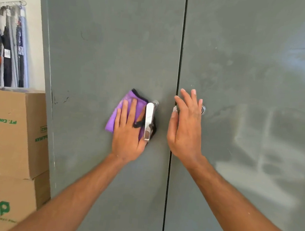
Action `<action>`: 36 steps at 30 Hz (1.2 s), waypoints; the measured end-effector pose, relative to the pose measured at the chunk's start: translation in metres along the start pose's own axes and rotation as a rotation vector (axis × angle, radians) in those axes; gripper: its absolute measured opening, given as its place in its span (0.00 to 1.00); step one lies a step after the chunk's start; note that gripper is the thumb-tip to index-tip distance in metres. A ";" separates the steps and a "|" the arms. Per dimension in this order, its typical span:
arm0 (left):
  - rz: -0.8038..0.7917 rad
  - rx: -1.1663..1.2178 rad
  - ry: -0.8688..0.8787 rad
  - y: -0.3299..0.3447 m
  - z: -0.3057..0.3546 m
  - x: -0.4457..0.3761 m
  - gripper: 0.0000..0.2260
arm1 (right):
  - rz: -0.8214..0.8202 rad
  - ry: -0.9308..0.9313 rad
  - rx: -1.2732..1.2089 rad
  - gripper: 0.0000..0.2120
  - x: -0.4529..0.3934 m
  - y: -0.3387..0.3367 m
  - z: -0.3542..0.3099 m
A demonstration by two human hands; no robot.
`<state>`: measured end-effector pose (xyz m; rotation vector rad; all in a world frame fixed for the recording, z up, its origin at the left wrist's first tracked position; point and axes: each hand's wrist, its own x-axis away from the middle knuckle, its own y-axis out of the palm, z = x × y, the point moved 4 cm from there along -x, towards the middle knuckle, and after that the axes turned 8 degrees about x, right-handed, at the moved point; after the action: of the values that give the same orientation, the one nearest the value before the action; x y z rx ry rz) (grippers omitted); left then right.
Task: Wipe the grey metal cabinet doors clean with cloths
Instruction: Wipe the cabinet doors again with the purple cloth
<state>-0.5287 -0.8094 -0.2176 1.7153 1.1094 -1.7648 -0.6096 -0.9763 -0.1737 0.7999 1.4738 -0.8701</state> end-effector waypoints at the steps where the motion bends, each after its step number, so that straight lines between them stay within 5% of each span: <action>1: -0.025 0.036 0.046 0.003 0.004 0.027 0.30 | -0.005 0.003 -0.012 0.18 0.003 -0.001 0.000; 4: -0.022 0.025 0.038 -0.004 -0.012 0.082 0.20 | -0.039 -0.021 -0.030 0.17 0.020 -0.005 0.001; 8: 0.389 0.478 -0.443 -0.049 0.004 0.052 0.10 | -0.045 -0.017 -0.040 0.16 0.031 -0.023 0.008; 10: 0.473 0.651 -0.456 -0.060 0.027 0.024 0.10 | -0.037 -0.002 -0.055 0.15 0.034 -0.037 0.009; 15: 0.177 0.523 -0.290 -0.025 0.060 -0.036 0.21 | -0.059 -0.003 -0.044 0.14 0.040 -0.063 0.009; 19: 0.228 0.288 -0.413 -0.011 0.074 -0.046 0.24 | -0.080 0.020 -0.029 0.15 0.044 -0.076 0.011; 29: 0.084 0.256 -0.586 -0.025 0.083 -0.008 0.20 | -0.084 -0.027 0.020 0.09 0.055 -0.089 0.009; 34: 0.203 0.499 -0.671 -0.039 0.082 0.032 0.12 | -0.178 0.183 -0.046 0.11 0.070 -0.080 -0.002; 36: 0.253 0.478 -0.621 -0.052 0.099 0.050 0.12 | -0.331 0.312 -0.118 0.14 0.075 -0.073 -0.008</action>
<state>-0.6369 -0.8459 -0.2626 1.2914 0.2086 -2.2737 -0.6825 -1.0055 -0.2432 0.6321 1.9540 -0.9206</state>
